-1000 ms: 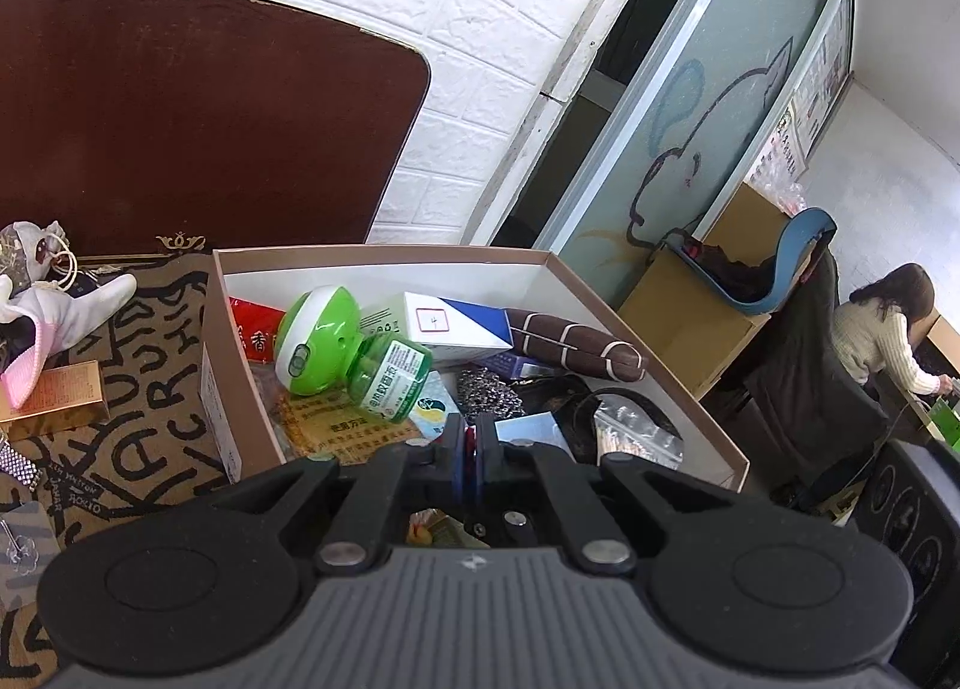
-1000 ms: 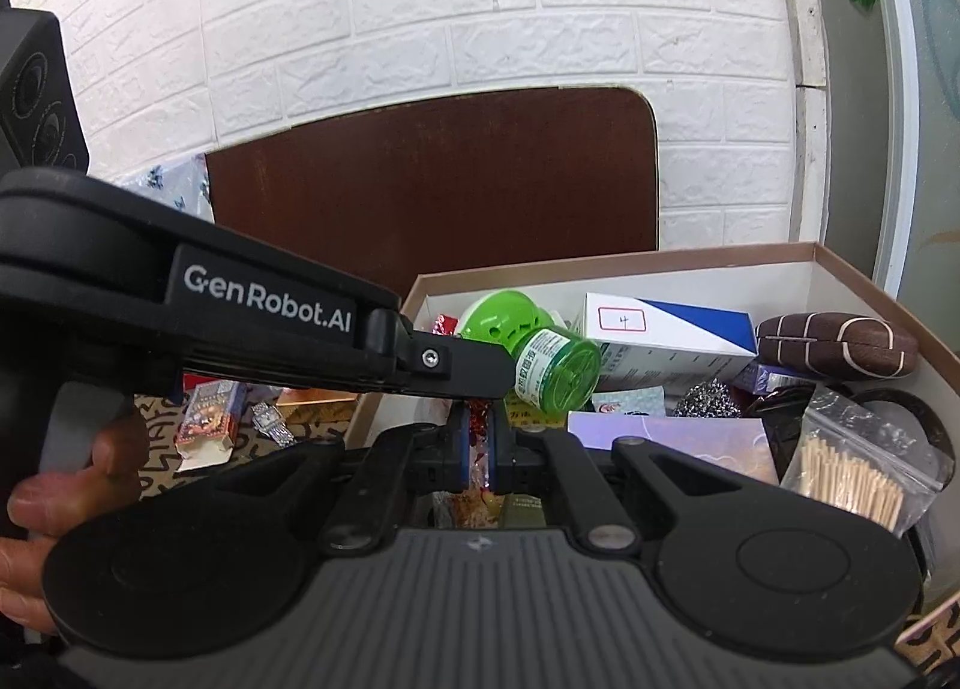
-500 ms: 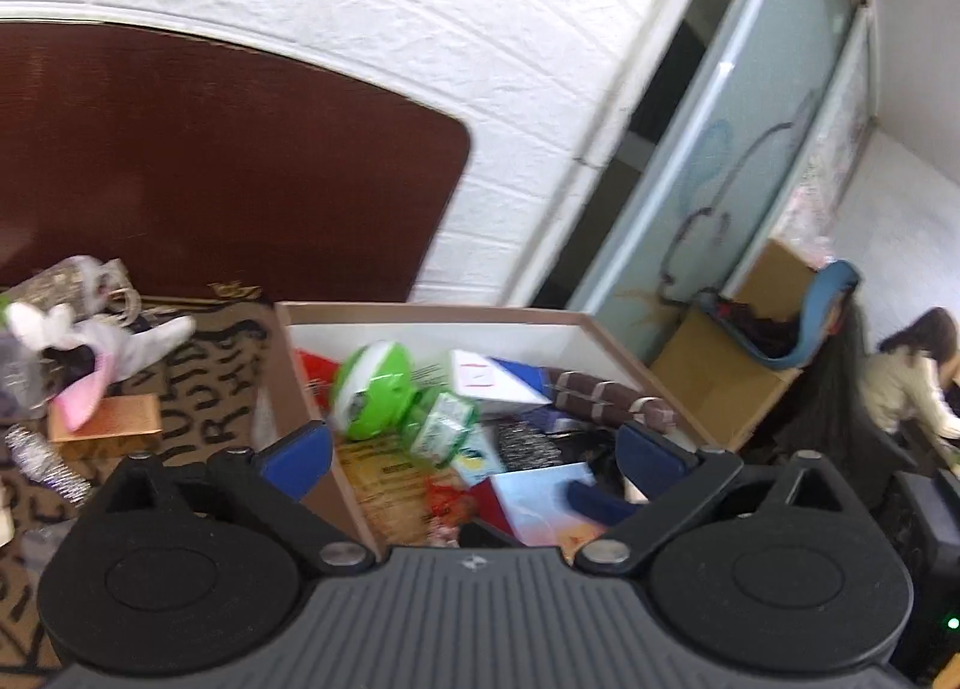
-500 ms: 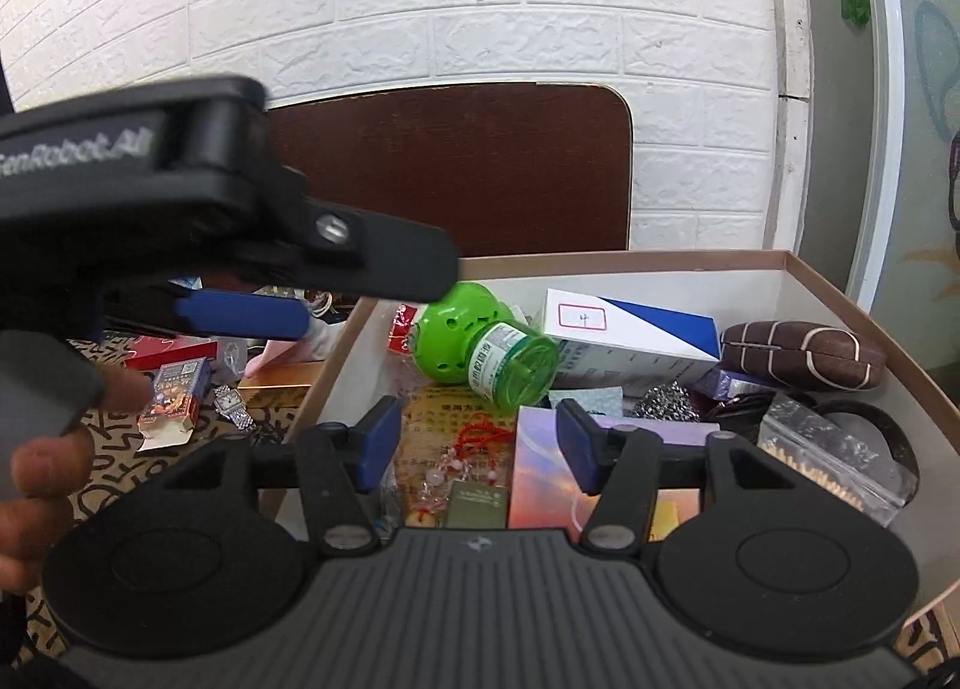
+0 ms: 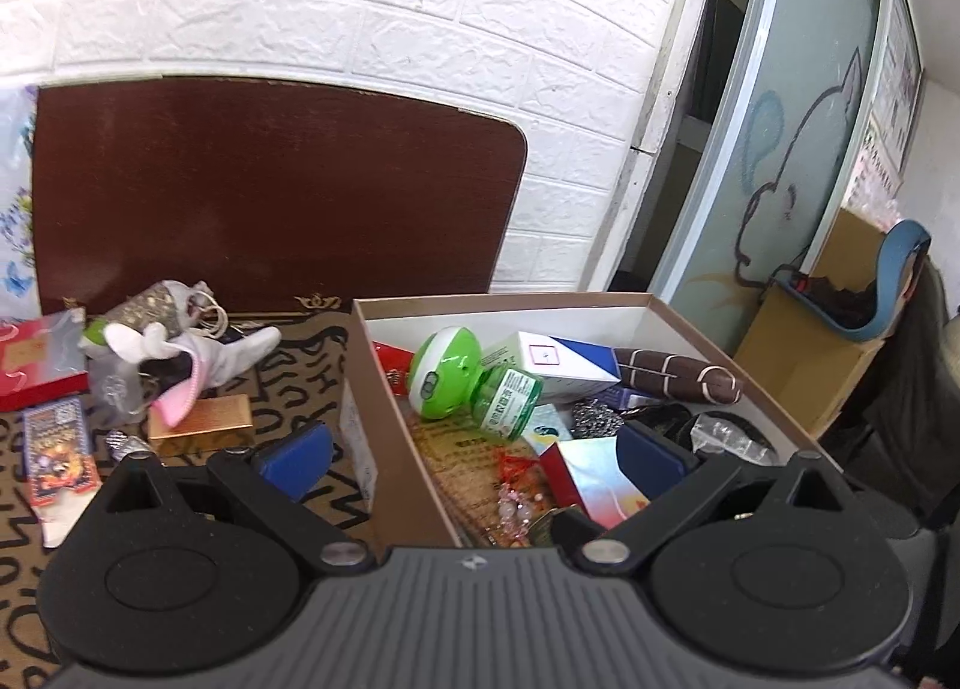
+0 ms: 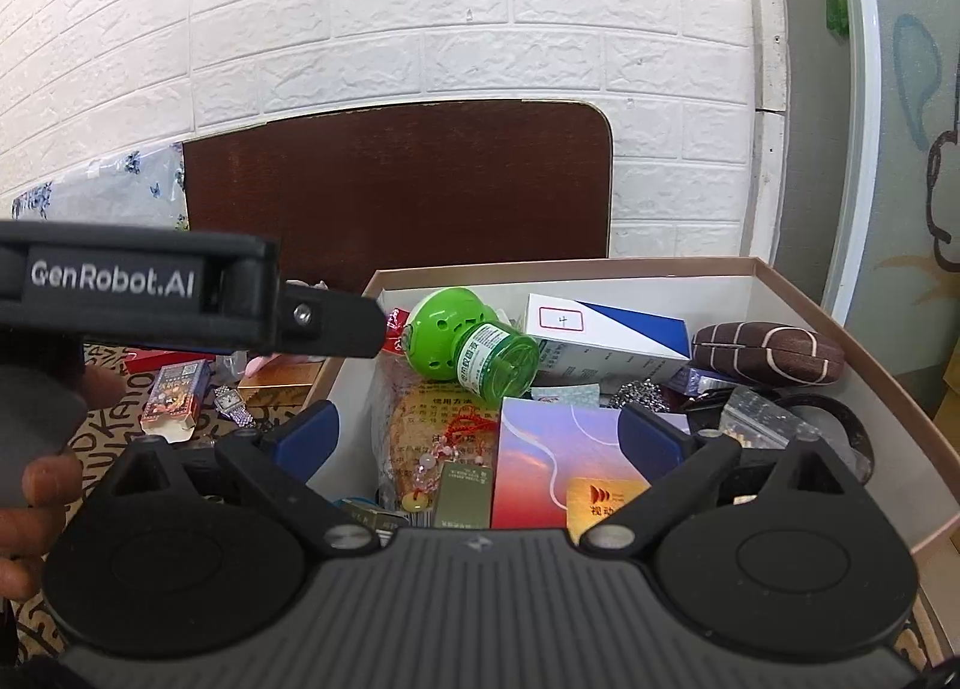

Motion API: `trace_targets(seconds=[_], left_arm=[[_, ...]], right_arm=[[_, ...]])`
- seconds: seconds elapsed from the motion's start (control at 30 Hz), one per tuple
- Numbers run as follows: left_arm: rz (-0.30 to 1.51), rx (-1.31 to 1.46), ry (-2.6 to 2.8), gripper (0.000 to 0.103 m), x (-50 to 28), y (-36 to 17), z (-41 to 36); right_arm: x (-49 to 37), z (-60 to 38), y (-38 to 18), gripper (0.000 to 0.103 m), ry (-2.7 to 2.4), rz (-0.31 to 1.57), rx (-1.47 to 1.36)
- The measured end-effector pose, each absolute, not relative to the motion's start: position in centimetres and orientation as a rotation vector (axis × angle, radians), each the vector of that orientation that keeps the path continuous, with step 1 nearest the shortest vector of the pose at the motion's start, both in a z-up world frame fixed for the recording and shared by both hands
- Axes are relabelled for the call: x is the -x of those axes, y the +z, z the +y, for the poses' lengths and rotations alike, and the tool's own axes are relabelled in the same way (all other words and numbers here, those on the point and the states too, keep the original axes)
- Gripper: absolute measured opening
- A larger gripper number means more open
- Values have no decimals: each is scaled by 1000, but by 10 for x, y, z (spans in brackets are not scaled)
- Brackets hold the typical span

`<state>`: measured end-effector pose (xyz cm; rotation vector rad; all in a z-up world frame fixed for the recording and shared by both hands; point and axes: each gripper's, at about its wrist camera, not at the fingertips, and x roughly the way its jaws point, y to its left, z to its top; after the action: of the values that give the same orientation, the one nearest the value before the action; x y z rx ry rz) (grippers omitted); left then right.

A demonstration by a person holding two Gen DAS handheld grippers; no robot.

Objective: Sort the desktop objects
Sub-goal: 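Lower the red ornament into the box and open the left tool, then withdraw the left tool from the box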

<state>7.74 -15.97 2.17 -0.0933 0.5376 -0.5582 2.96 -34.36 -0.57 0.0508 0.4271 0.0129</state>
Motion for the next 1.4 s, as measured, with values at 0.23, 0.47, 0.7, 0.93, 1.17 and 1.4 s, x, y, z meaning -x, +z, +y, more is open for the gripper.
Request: trace_targets(seconds=[0.23,0.47,0.7,0.93,1.17,1.4], left_arm=[[530,64,-528,103,-60,26,-157],[534,43,-506,103,-43,28,-152],[544,29,-504,103,-25,29,-149],[542,8,-494,103,2,28,-147],[561,-28,-503,103,39,15,-148],[617,-30,-522,103,56,-1,-152]], right_arm=[[-13,-341,-1,97,-1,419,-34],[5,-336,5,97,-13,411,-22],[24,-329,9,97,-20,407,-3],[52,-327,10,97,-47,419,34],[85,-332,1,97,-92,465,48],[103,-341,-12,97,-149,520,47]])
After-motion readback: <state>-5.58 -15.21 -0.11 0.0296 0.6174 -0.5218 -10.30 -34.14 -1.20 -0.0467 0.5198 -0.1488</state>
